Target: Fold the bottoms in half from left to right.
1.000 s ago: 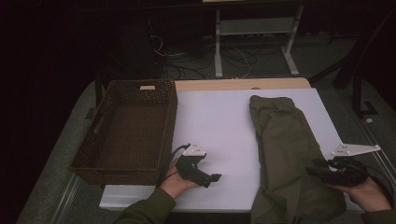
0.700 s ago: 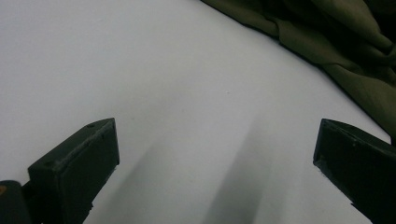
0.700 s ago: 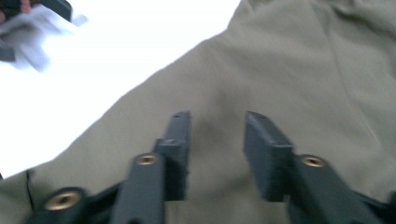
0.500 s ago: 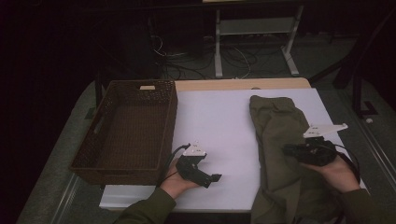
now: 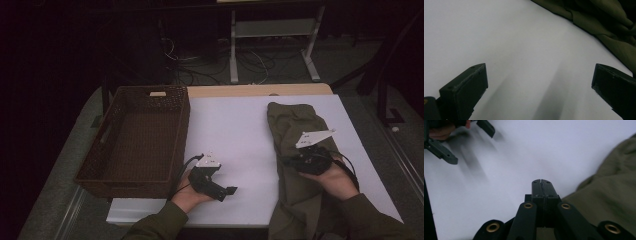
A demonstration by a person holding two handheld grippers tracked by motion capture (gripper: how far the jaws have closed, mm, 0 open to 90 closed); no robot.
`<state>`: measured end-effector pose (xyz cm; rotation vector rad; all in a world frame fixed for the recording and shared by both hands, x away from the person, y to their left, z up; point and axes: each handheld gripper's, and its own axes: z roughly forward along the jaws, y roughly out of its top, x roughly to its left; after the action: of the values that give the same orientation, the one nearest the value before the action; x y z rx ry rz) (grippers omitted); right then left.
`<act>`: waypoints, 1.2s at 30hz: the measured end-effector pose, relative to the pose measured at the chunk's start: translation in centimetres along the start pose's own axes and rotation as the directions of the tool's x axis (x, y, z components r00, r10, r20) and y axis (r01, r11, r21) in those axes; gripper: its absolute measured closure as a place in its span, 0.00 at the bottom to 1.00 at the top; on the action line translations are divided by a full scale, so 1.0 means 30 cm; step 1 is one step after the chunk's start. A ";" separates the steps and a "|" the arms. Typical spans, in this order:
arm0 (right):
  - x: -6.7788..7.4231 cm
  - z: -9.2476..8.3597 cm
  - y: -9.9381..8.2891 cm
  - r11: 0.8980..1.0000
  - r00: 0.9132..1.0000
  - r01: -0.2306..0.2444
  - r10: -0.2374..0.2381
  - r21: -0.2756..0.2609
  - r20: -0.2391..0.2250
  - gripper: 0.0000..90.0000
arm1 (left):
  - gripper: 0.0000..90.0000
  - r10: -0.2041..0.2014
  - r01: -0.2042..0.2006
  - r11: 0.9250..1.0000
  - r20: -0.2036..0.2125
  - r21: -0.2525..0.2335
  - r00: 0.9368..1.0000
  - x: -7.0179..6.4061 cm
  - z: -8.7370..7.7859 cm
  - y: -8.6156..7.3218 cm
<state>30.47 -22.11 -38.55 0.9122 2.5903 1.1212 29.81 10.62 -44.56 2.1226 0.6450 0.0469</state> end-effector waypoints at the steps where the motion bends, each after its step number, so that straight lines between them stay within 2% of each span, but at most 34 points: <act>1: 0.004 0.008 0.004 1.000 1.000 0.009 -0.009 0.007 -0.003 0.99 | 0.00 0.000 0.000 1.000 0.000 0.000 1.000 0.000 0.000 0.000; 8: 0.040 0.075 0.022 0.996 0.998 0.053 -0.051 0.078 -0.026 0.99 | 0.00 -0.001 0.001 1.000 -0.001 0.002 1.000 0.001 0.000 0.000; 9: 0.047 0.092 0.015 0.992 0.998 0.062 -0.060 0.111 -0.020 0.99 | 0.00 0.000 0.000 1.000 -0.001 0.000 1.000 0.002 -0.002 0.000; 12: 0.043 0.098 0.005 0.990 0.998 0.056 -0.054 0.131 -0.018 0.99 | 0.00 0.000 0.000 1.000 -0.002 0.000 1.000 0.002 -0.003 0.000; 13: 0.036 0.100 -0.006 0.987 0.999 0.045 -0.045 0.151 -0.006 0.99 | 0.00 0.001 -0.001 1.000 -0.002 0.000 1.000 0.003 -0.004 0.000; 16: 0.027 0.099 -0.019 0.986 0.999 0.042 -0.044 0.160 0.008 0.99 | 0.00 -0.001 0.001 1.000 -0.004 0.000 1.000 0.004 -0.007 -0.001; 20: 0.008 0.079 -0.047 0.984 0.999 0.028 -0.036 0.175 0.041 0.99 | 0.00 0.001 -0.001 1.000 -0.005 -0.002 1.000 0.003 -0.008 0.000; 21: -0.003 0.062 -0.061 0.984 0.997 0.022 -0.035 0.179 0.070 0.99 | 0.00 0.000 0.000 1.000 -0.005 0.000 1.000 0.003 -0.006 0.000; 25: -0.026 0.024 -0.085 0.986 0.994 -0.002 -0.016 0.169 0.105 0.99 | 0.00 0.002 -0.002 1.000 -0.005 -0.001 1.000 0.003 -0.005 0.000; 36: -0.071 -0.054 -0.149 0.990 0.988 -0.067 0.048 0.125 0.150 0.99 | 0.00 -0.004 0.004 1.000 -0.007 -0.003 1.000 0.007 -0.008 -0.002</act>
<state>29.46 -26.71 -40.75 1.0613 2.5552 0.8706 29.90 10.91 -44.49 2.1188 0.6530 0.0535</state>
